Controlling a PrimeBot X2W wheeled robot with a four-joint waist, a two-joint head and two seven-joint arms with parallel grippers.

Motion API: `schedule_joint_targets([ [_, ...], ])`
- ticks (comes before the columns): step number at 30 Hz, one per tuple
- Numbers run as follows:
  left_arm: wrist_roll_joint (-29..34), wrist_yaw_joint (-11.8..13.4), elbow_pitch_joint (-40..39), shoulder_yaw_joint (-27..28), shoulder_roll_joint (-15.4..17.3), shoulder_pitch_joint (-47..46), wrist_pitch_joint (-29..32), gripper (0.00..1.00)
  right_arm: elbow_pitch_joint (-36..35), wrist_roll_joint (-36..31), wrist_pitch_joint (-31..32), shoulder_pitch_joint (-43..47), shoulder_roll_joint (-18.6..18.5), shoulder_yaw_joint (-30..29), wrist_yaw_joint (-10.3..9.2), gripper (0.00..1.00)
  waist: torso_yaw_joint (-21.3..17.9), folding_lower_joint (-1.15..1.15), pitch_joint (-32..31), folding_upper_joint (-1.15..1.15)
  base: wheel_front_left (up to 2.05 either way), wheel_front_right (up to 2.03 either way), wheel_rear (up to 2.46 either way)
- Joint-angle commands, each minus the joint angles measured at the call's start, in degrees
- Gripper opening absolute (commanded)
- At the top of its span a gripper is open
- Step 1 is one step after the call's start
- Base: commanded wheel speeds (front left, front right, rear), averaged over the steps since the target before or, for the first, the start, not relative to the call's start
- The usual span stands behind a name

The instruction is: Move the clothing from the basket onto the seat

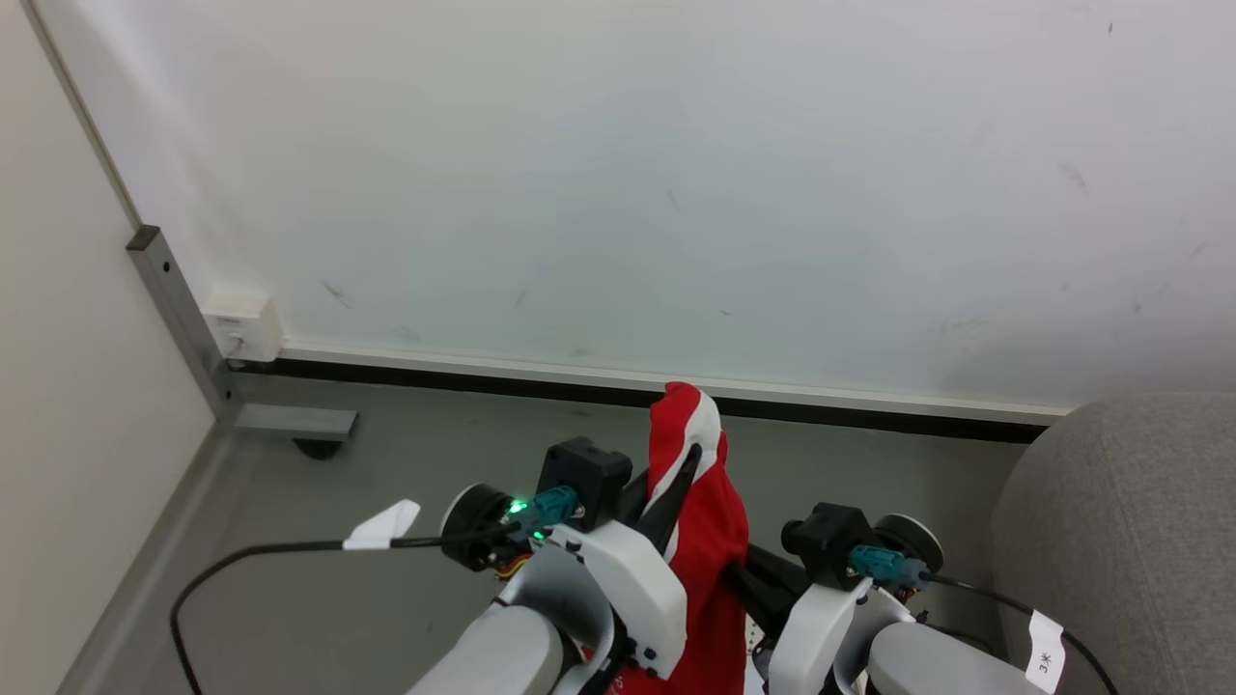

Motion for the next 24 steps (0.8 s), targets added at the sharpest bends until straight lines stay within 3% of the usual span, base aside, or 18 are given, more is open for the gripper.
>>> schedule_joint_targets([
  [1, -0.3, 0.2, 0.1, 0.2, 0.4, -0.5, -0.7, 0.0, -0.7, 0.7, -0.3, -0.6, -0.6, -0.6, -0.15, 0.0, -0.2, 0.0, 0.1, 0.0, 0.0, 0.0, 0.0],
  [7, -0.3, 0.7, 0.6, 0.6, 1.0, -0.6, -1.0, 0.0, -2.3, 0.0, -0.3, 0.6, -2.0, -2.7, -0.15, 0.0, -0.9, 0.0, 0.3, 0.0, 0.0, 0.0, 0.0],
  [9, -0.1, 0.9, 0.8, 0.5, 1.2, -0.6, -1.1, 0.29, -2.5, -0.2, -0.3, 0.9, -2.1, -3.2, -0.15, 0.0, -1.2, 0.0, 0.2, 0.0, 0.0, 0.0, 0.0],
  [11, 0.1, 1.1, 1.0, 0.4, 1.3, -0.6, -1.4, 0.53, -2.7, -0.5, -0.3, 1.1, -2.2, -3.8, -0.15, 0.0, -1.4, 0.0, 0.2, 0.0, 0.0, 0.0, 0.0],
  [12, 0.2, 1.1, 1.0, 0.3, 1.3, -0.6, -1.4, 0.99, -2.7, -0.5, -0.3, 1.2, -2.3, -4.0, -0.15, 0.0, -1.4, 0.0, 0.2, 0.0, 0.0, 0.0, 0.0],
  [24, -0.3, 1.7, 1.8, 0.4, 1.5, -0.7, -2.0, 1.0, -2.0, -1.6, -0.3, 1.7, -3.8, -7.6, -0.15, 0.0, -2.3, 0.0, 0.1, 0.0, 0.0, 0.0, 0.0],
])
